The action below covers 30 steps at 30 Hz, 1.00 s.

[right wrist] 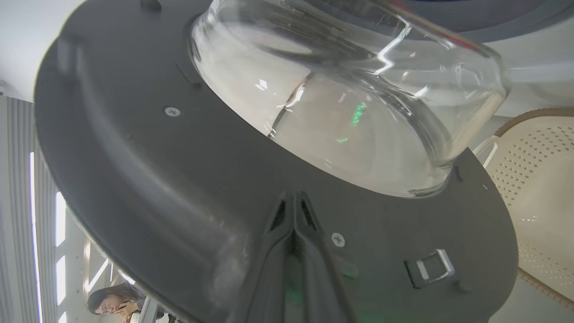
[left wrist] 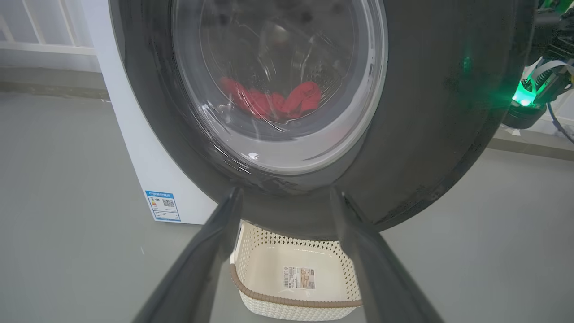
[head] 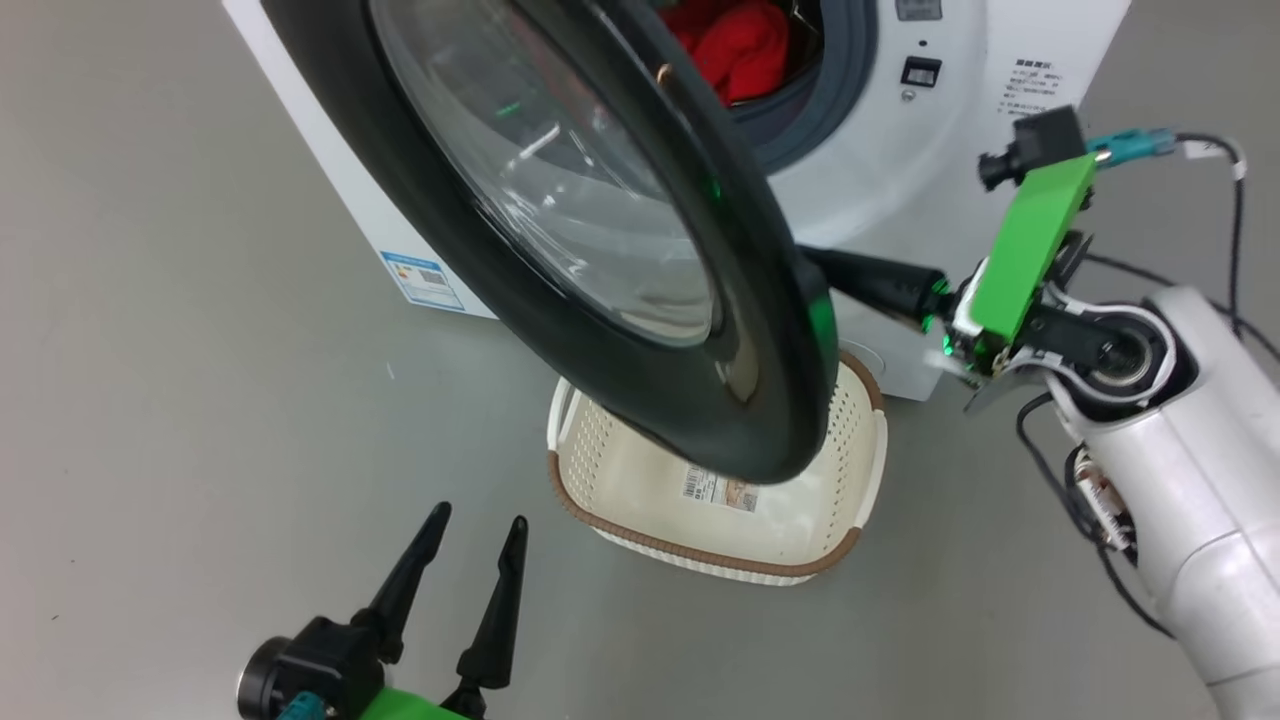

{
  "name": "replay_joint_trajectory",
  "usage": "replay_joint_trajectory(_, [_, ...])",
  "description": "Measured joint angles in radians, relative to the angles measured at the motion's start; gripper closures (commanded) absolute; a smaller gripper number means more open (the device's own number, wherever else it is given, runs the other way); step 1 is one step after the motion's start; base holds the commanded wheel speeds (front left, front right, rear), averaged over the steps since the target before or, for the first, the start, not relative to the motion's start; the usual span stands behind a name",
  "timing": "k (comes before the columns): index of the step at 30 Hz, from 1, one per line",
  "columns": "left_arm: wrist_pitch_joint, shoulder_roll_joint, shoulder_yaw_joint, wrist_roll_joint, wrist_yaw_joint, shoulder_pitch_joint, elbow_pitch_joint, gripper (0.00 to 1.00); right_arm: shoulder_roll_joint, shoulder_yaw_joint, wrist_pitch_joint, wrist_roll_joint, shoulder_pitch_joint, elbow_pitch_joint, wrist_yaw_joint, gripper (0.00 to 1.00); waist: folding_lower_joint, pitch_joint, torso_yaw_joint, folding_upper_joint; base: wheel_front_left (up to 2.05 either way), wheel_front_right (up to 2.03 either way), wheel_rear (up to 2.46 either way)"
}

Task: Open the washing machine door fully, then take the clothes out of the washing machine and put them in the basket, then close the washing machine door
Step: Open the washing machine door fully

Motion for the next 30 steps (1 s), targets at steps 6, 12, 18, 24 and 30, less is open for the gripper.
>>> replay_joint_trajectory(6, [0.000, 0.000, 0.003, 0.000, 0.000, 0.017, -0.001, 0.00, 0.024, 0.021, 0.018, -0.018, 0.047, -0.039, 0.000, 1.00, 0.0000, -0.021, 0.028, 0.0000, 0.00, 0.00, 0.00])
replay_joint_trajectory(12, [0.000, 0.001, 0.003, 0.002, 0.000, 0.027, -0.001, 0.00, 0.049, 0.044, 0.036, -0.022, 0.095, -0.074, 0.000, 1.00, -0.0001, -0.043, 0.060, 0.0000, 0.00, 0.00, 0.00])
replay_joint_trajectory(18, [0.000, 0.002, 0.007, 0.008, 0.000, 0.046, 0.000, 0.00, 0.071, 0.064, 0.041, -0.038, 0.141, -0.109, 0.000, 1.00, 0.0000, -0.063, 0.094, 0.0000, 0.00, 0.00, 0.00])
replay_joint_trajectory(24, [0.000, 0.002, 0.030, 0.008, 0.000, 0.056, 0.000, 0.00, 0.089, 0.077, 0.043, -0.044, 0.170, -0.135, 0.000, 1.00, 0.0000, -0.078, 0.128, 0.0000, 0.00, 0.00, 0.00])
replay_joint_trajectory(30, [0.000, 0.002, 0.046, 0.008, 0.001, 0.060, -0.001, 0.00, 0.106, 0.088, 0.042, -0.046, 0.187, -0.141, 0.000, 1.00, 0.0000, -0.093, 0.161, 0.0000, 0.00, 0.00, 0.00])
